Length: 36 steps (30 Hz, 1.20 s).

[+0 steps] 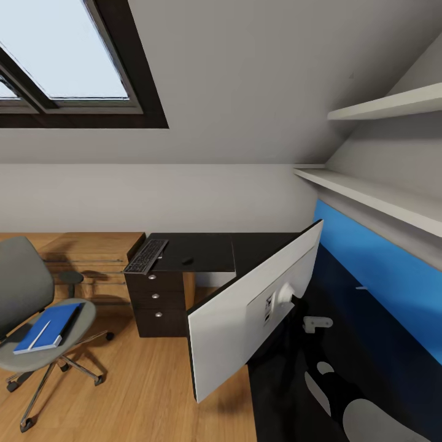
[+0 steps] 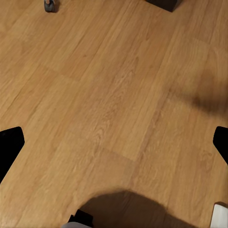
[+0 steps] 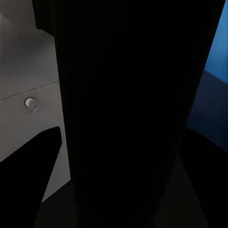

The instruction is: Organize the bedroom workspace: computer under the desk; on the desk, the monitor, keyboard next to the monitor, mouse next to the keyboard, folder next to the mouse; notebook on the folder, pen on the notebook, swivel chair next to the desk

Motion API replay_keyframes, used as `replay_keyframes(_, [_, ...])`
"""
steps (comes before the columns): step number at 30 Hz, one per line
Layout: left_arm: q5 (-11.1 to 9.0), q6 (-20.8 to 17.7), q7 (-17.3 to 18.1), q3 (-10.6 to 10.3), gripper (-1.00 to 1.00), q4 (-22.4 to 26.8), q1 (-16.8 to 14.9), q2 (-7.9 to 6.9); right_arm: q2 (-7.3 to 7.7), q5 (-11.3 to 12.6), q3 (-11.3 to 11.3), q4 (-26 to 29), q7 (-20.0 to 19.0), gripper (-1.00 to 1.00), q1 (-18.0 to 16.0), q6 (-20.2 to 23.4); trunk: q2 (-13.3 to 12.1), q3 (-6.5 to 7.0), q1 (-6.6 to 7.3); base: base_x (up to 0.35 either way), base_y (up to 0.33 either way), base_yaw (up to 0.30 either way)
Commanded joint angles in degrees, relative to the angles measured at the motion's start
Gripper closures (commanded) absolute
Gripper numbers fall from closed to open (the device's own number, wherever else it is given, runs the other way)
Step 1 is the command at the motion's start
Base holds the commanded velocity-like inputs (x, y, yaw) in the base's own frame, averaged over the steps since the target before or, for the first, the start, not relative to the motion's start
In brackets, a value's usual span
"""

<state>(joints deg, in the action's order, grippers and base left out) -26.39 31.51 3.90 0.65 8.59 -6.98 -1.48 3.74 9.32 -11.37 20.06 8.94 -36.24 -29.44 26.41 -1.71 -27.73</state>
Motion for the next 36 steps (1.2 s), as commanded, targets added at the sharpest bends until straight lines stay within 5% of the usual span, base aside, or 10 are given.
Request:
replay_keyframes(1, [-0.4,0.1,0.4,0.0,-1.00,-0.1,-0.1,0.01,0.04,0.5,-0.6,0.0,0.1,1.00,-0.1,-0.2,0.1,-0.13,-0.03,0.000,0.000,0.000])
replay_keyframes(36, [-0.4,0.1,0.4,0.1,-1.00,-0.1,-0.1,-0.01,0.04,0.5,-0.6,0.0,0.1,1.00,-0.1,-0.1,0.1,-0.13,-0.03,-0.043,-0.005,0.000])
